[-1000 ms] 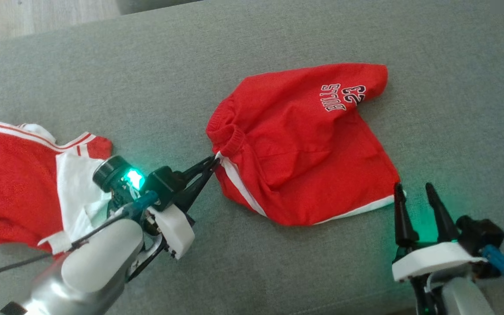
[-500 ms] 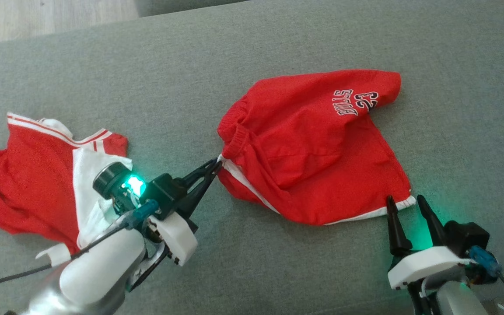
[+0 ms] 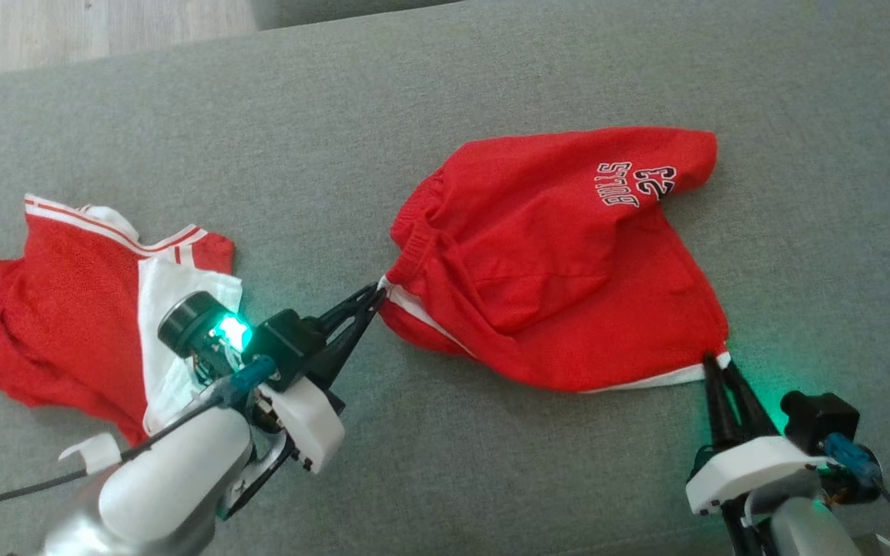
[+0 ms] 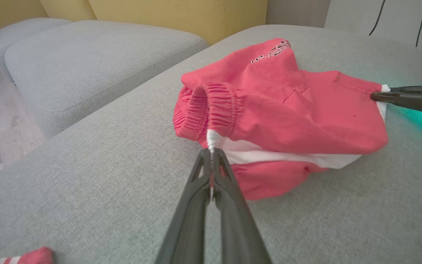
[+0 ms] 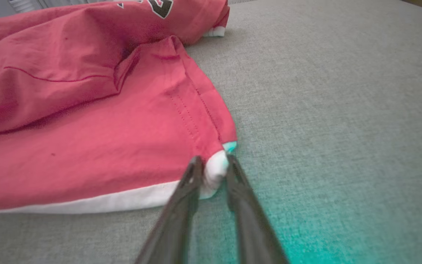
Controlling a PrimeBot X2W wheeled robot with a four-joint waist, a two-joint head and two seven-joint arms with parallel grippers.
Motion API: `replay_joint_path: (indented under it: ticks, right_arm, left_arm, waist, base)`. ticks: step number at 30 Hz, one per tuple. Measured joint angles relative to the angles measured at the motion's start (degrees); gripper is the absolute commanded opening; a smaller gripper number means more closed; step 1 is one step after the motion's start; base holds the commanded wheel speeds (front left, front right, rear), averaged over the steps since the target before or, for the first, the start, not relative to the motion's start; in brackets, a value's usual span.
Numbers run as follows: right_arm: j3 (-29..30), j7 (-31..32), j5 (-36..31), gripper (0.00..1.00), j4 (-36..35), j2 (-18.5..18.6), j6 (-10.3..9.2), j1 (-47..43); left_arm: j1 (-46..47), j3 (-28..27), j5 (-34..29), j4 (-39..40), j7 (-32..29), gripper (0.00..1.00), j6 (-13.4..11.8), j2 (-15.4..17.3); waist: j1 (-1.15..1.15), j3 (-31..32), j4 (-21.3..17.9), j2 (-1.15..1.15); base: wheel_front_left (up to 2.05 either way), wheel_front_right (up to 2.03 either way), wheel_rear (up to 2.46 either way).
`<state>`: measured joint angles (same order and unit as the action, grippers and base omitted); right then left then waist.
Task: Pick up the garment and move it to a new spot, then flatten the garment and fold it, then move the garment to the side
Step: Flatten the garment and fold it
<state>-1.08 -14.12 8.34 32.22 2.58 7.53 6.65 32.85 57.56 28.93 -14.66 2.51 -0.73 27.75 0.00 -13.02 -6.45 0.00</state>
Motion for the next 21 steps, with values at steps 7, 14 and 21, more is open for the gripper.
replay_joint_path:
  ticks: [7, 14, 21]
  right_arm:
    - [0.7, 0.0, 0.2, 0.00, -0.4, 0.0, 0.00, 0.1]
    - [1.8, 0.1, 0.8, 0.00, -5.4, 0.0, 0.00, 0.0]
    - [3.7, 5.0, 1.6, 0.00, -16.1, 0.0, 0.00, 2.7]
  left_arm:
    - [-1.0, 0.2, 0.8, -0.6, -0.5, 0.00, -0.7, 0.5]
    - [-2.4, -0.1, 2.0, -0.3, -0.3, 0.00, -1.9, 0.7]
    - [-2.1, -1.5, 2.5, 1.9, 0.0, 0.00, -2.6, 2.1]
  waist:
    - [0.00, 1.6, -0.2, 0.00]
    - [0.00, 4.1, 0.5, 0.00]
    - [-0.01, 6.3, 1.4, 0.00]
  base:
    - [0.00, 0.00, 0.00]
    - [0.00, 0.00, 0.00]
    - [0.00, 0.00, 0.00]
